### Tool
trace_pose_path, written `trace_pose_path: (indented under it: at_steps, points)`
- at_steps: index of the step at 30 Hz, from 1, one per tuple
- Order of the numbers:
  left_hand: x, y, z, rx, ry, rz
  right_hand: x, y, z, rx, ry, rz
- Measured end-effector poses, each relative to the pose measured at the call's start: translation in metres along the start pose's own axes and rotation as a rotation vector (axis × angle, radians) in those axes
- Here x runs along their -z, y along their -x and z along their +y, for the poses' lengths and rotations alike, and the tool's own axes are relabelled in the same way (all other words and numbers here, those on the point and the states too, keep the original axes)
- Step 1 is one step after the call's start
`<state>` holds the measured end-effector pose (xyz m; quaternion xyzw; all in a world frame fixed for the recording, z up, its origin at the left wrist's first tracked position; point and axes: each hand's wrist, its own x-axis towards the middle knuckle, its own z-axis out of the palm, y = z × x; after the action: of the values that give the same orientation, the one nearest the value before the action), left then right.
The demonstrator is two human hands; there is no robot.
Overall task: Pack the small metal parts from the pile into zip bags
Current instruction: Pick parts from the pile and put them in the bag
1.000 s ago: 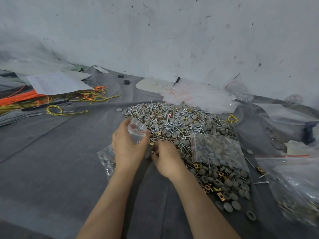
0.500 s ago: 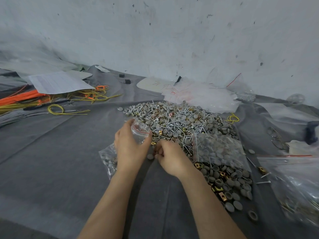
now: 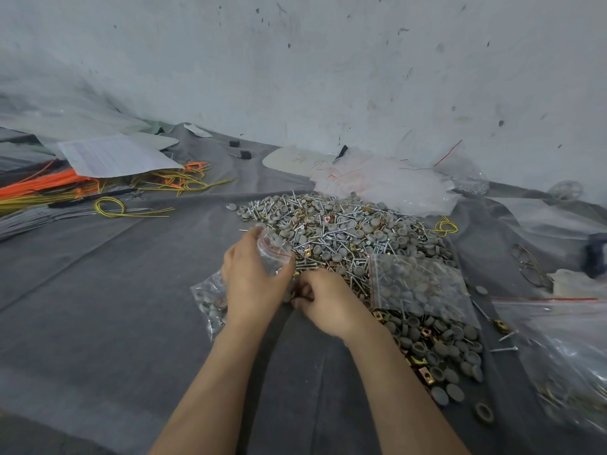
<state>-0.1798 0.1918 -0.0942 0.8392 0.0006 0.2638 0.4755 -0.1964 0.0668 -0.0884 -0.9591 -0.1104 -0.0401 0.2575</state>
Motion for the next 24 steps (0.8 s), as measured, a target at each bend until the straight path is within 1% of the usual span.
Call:
trace_pose_path:
  at_steps: [3, 6, 8, 10, 13, 15, 18, 19, 20, 22, 24]
  points:
    - [0.002, -0.001, 0.004, -0.004, -0.055, -0.036, 0.000, 0.000, 0.000, -0.045, -0.062, 0.077]
    - [0.007, -0.004, 0.011, 0.055, -0.150, -0.182, 0.000, 0.001, 0.001, -0.056, -0.131, 0.107]
    - [0.007, -0.003, 0.019, 0.075, -0.131, -0.228, 0.001, 0.000, 0.003, -0.057, -0.172, 0.143]
    - [0.003, 0.003, 0.032, -0.020, -0.088, -0.210, 0.005, 0.000, 0.001, -0.090, -0.217, 0.166]
    - [-0.010, 0.017, 0.047, -0.186, -0.075, -0.215, 0.012, 0.000, 0.001, -0.092, -0.223, 0.157]
    - [-0.018, 0.022, 0.049, -0.220, -0.089, -0.239, 0.017, -0.003, 0.004, -0.104, -0.218, 0.151]
    - [-0.023, 0.021, 0.044, -0.219, -0.146, -0.218, 0.017, -0.005, 0.011, -0.160, -0.150, 0.115]
    - [-0.022, 0.020, 0.042, -0.220, -0.177, -0.210, 0.014, -0.006, 0.012, -0.165, -0.133, 0.145]
    - [-0.019, 0.017, 0.038, -0.211, -0.214, -0.216, 0.012, -0.006, 0.014, -0.170, -0.184, 0.202]
    - [-0.011, 0.009, 0.028, -0.143, -0.321, -0.287, 0.010, -0.005, 0.016, -0.187, -0.321, 0.299]
    - [-0.001, -0.002, 0.018, -0.055, -0.445, -0.407, 0.011, -0.005, 0.017, -0.209, -0.340, 0.358]
